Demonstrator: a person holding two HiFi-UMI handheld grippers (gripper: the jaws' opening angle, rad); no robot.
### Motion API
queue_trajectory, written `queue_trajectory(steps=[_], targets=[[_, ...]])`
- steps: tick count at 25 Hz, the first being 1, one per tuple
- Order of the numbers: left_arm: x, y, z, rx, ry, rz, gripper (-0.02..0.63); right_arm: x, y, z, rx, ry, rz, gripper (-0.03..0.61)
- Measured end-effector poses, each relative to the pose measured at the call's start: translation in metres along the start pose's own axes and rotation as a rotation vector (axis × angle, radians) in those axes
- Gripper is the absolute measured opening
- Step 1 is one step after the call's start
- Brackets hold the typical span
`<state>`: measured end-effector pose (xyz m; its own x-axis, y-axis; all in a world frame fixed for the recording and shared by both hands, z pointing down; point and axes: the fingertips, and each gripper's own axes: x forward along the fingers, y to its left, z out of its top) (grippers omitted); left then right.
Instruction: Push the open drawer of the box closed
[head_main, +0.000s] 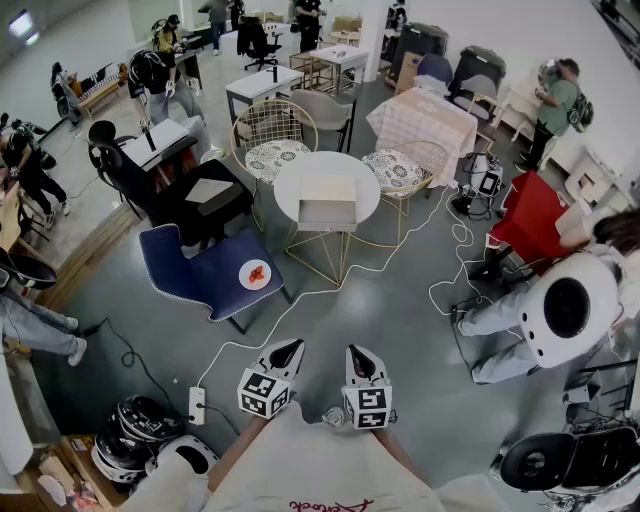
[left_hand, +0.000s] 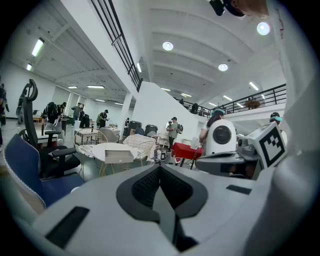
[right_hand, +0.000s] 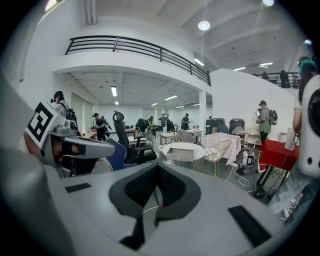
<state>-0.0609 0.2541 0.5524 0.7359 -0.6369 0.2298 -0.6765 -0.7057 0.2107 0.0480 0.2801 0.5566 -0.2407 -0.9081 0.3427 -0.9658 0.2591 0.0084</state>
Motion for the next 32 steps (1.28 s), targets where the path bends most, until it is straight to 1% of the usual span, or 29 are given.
queue_trajectory(steps=[9, 17, 23, 27, 32], targets=[[0.004, -0.011, 0.0, -0.001, 0.005, 0.02, 0.012, -0.007, -0.009, -0.001, 0.011, -0.003, 0.025, 0.015], [0.022, -0.032, -0.004, 0.001, 0.0, 0.049, 0.012, -0.02, -0.034, -0.011, 0.041, -0.027, 0.084, 0.015], [0.031, -0.046, -0.013, 0.004, 0.006, 0.057, 0.012, -0.027, -0.047, -0.021, 0.059, -0.021, 0.111, 0.017], [0.043, -0.053, -0.014, 0.009, 0.008, 0.055, 0.012, -0.025, -0.057, -0.025, 0.047, -0.014, 0.127, 0.017], [0.052, -0.049, -0.011, 0.006, 0.008, 0.063, 0.012, -0.014, -0.063, -0.022, 0.032, -0.003, 0.145, 0.017]])
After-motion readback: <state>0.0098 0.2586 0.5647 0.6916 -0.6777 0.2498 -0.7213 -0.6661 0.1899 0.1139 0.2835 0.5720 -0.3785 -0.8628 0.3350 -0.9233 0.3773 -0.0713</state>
